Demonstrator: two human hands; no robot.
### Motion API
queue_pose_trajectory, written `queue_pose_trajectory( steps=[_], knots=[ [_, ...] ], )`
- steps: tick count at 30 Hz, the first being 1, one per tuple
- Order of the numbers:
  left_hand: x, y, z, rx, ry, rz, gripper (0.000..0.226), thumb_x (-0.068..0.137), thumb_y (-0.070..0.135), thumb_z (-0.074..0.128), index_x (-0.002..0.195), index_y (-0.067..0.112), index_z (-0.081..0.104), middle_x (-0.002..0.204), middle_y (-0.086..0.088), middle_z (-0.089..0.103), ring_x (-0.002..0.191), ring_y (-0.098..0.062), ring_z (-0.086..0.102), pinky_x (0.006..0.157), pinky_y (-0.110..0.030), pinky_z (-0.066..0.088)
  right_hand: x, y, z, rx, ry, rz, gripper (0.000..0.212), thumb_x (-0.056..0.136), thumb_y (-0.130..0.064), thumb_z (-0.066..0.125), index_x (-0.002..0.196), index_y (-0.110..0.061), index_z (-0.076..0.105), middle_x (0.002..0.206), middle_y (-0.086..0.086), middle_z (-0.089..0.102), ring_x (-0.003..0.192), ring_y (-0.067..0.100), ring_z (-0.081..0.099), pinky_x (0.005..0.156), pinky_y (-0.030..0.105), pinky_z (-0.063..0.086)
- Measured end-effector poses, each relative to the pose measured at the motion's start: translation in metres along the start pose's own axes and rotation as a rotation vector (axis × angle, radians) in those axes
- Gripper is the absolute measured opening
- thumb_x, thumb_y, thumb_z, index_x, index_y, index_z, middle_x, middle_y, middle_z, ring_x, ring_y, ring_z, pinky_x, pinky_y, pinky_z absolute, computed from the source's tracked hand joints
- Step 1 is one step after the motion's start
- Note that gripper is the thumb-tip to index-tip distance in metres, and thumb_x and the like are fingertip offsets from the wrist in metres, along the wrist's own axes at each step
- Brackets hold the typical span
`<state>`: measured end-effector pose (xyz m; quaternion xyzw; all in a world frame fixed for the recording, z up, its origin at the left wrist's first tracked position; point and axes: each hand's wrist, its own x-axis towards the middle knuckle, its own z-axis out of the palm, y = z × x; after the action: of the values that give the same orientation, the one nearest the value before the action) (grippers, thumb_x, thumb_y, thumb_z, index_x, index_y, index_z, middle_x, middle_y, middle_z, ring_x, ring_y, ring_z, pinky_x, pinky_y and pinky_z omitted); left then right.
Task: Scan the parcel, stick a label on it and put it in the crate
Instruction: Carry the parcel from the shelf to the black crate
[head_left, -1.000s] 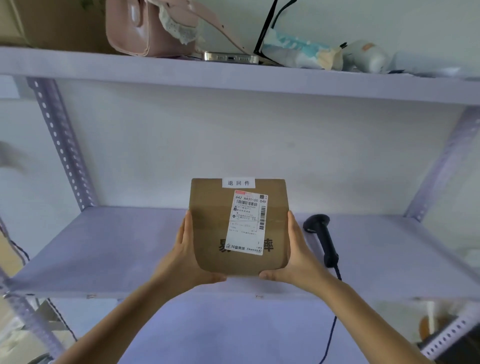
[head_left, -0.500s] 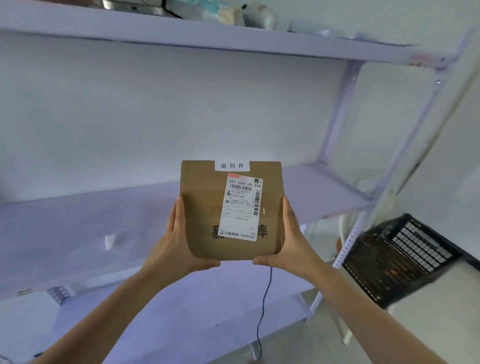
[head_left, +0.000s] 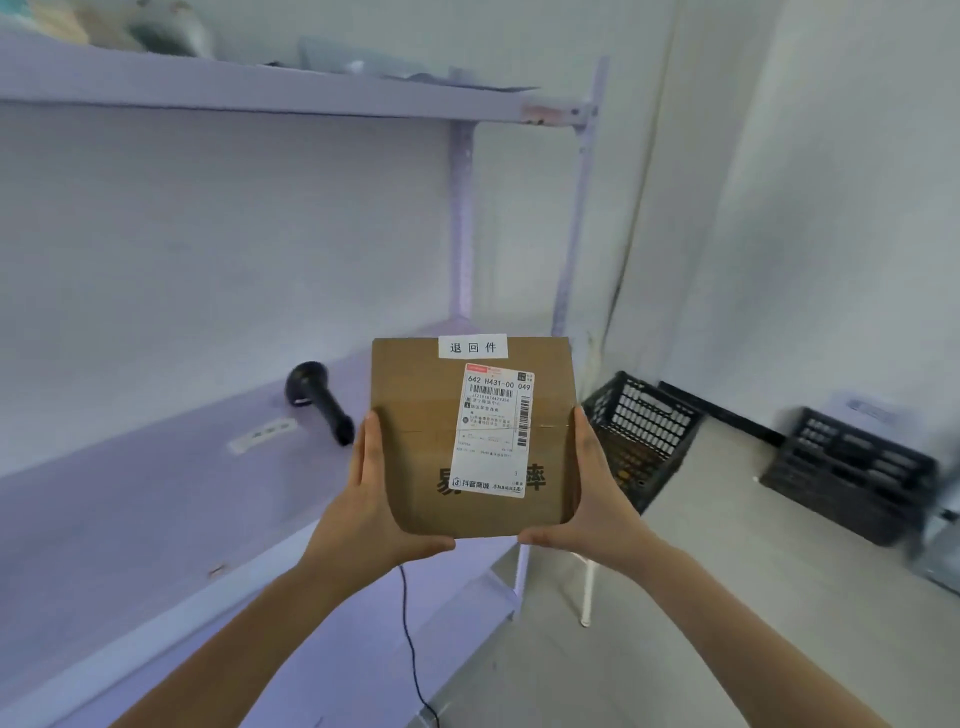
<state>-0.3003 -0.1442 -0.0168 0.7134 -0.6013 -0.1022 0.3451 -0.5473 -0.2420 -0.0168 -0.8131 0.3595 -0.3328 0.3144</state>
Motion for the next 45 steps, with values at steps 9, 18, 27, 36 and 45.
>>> queue_pose_trajectory(
  steps=[9,18,27,36,45],
  knots=[
    [0.069,0.1,0.145,-0.081,-0.171,0.137,0.154,0.041,0.063,0.083,0.132,0.05,-0.041,0.159,0.02,-0.012,0.136,-0.017,0.042,0.079,-0.027,0.052,-0.035,0.111,-0.128,-0.096,0.108,0.163,0.147,0.051,-0.049,0.092,0.149,-0.043,-0.016,0.159,-0.022,0.005,0.147,0.0,0.01,0.12,0.038,0.024],
    [0.132,0.227,0.287,-0.203,-0.205,0.102,0.159,0.031,0.073,0.077,0.132,0.051,-0.043,0.16,0.02,-0.014,0.142,-0.014,0.033,0.091,-0.032,0.049,-0.034,0.223,-0.293,-0.157,0.093,0.156,0.144,0.052,-0.056,0.089,0.149,-0.042,-0.016,0.154,-0.029,0.004,0.145,-0.003,0.012,0.114,0.007,0.018],
    [0.189,0.288,0.345,-0.168,-0.177,0.087,0.157,0.035,0.071,0.078,0.129,0.052,-0.046,0.159,0.02,-0.015,0.139,-0.018,0.037,0.092,-0.033,0.048,0.006,0.293,-0.37,-0.146,0.086,0.119,0.146,0.051,-0.06,0.088,0.15,-0.04,-0.017,0.157,-0.027,0.003,0.147,0.002,0.013,0.116,0.03,0.024],
    [0.251,0.295,0.406,-0.11,-0.123,-0.004,0.155,0.033,0.075,0.074,0.125,0.052,-0.049,0.16,0.017,-0.015,0.137,-0.021,0.039,0.092,-0.036,0.049,0.075,0.374,-0.397,-0.091,0.023,0.079,0.144,0.051,-0.061,0.088,0.153,-0.034,-0.01,0.159,-0.019,0.01,0.146,0.003,0.017,0.114,0.029,0.025],
    [0.361,0.291,0.472,-0.102,-0.043,-0.114,0.16,0.037,0.07,0.082,0.136,0.045,-0.041,0.161,0.013,-0.01,0.13,-0.024,0.047,0.092,-0.04,0.051,0.203,0.467,-0.428,-0.052,-0.118,0.036,0.142,0.052,-0.044,0.094,0.154,-0.032,-0.005,0.159,-0.016,0.014,0.146,0.007,0.019,0.117,0.046,0.029]
  ],
)
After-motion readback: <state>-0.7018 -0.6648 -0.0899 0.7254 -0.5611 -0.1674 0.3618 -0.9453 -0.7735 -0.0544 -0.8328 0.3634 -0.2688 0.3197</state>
